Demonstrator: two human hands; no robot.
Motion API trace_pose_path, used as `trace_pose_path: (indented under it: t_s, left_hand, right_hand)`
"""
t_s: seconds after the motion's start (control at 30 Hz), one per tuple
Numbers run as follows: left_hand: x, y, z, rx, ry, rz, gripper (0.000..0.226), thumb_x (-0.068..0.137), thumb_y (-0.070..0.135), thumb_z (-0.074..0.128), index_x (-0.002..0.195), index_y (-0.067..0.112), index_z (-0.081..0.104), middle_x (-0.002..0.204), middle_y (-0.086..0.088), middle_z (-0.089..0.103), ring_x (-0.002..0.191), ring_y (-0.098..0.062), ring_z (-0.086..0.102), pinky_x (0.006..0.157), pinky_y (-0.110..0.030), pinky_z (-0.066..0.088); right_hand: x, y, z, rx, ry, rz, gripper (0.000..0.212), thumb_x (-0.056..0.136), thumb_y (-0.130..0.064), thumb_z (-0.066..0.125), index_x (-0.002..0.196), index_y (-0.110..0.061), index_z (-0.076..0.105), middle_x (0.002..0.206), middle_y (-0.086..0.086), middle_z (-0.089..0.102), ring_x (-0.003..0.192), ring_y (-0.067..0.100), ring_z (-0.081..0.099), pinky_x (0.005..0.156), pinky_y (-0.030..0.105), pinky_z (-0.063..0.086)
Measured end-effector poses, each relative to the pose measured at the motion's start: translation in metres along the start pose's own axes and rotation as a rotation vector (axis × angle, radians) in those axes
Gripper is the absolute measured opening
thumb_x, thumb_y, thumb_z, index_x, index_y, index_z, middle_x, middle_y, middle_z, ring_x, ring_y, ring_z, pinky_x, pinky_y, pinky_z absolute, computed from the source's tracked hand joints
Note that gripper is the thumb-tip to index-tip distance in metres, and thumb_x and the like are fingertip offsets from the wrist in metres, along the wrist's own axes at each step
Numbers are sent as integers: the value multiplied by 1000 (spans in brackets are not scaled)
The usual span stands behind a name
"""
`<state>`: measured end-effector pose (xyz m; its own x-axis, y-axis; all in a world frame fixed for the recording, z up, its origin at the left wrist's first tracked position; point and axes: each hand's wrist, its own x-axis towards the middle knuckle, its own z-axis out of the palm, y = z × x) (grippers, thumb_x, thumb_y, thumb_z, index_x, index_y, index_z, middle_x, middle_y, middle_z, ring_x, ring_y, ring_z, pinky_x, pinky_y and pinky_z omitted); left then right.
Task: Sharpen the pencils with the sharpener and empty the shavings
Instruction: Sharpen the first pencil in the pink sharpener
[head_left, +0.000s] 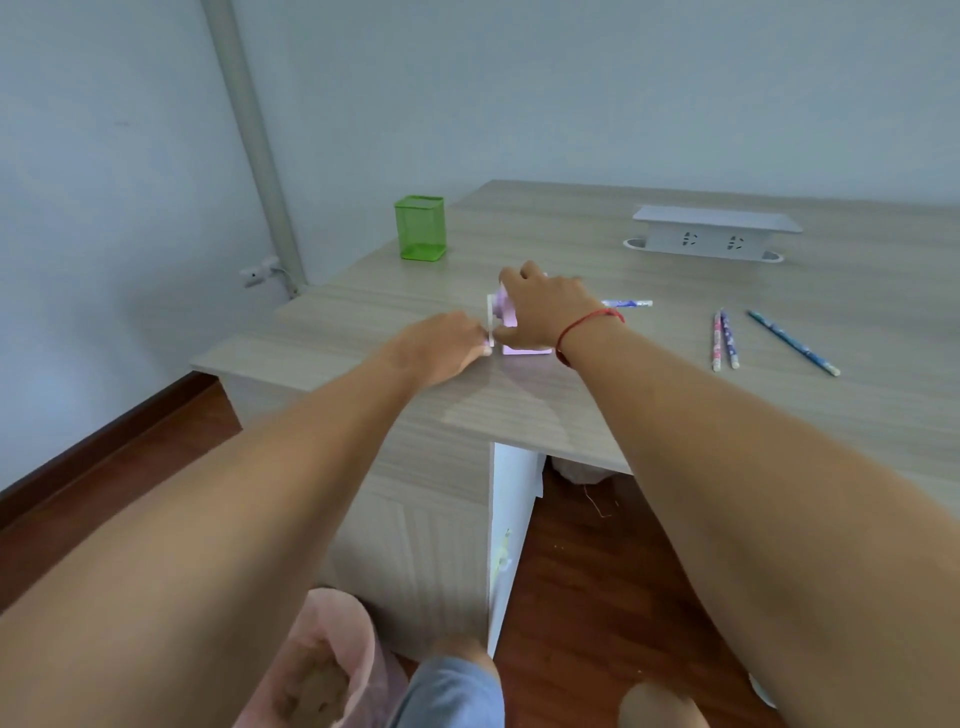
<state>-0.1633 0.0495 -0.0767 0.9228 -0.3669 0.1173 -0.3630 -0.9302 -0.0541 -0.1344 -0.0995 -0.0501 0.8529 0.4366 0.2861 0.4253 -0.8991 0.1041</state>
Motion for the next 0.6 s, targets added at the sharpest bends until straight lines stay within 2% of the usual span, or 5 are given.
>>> trace_pose_path:
  t_s: [0.17,0.23,0.33,0.5,0.6]
  left_hand:
    - [35,-13,-7,20,-65,-53,26,94,25,49,105,8,64,108,-18,66,96,-34,61,78,-35,45]
    - [46,-17,-15,78,0,-85,21,92,17,50,96,3,65,98,-23,65,84,-36,61,66,-35,43]
    - [53,-28,-28,179,147,-52,20,93,4,47,97,1,66,88,-26,63,81,-41,62,58,-37,38]
    - [36,-25,-44,191,308,97,22,97,4,43,85,-3,60,76,-28,59,75,-41,58,62,-48,48]
    - [13,-18,-41,125,416,191,16,92,-2,48,81,-4,60,70,-28,59,67,-41,58,57,-48,49]
  right_hand:
    - [1,1,3,-2,77,-27,52,86,-44,51,127,-13,46,127,7,51,108,34,59,88,39,42]
    - [2,3,4,-13,78,-34,51,85,-43,53,126,-13,46,126,6,51,109,32,59,89,38,42]
    - [4,2,5,-40,68,-35,50,85,-41,53,127,-15,44,127,6,50,112,30,58,90,37,41]
    - [5,2,0,-60,4,-9,59,87,-45,54,135,-14,39,133,7,46,117,31,56,93,40,41]
    - [4,1,-1,-59,-29,-2,60,87,-46,56,135,-14,38,134,8,45,117,32,56,94,41,41]
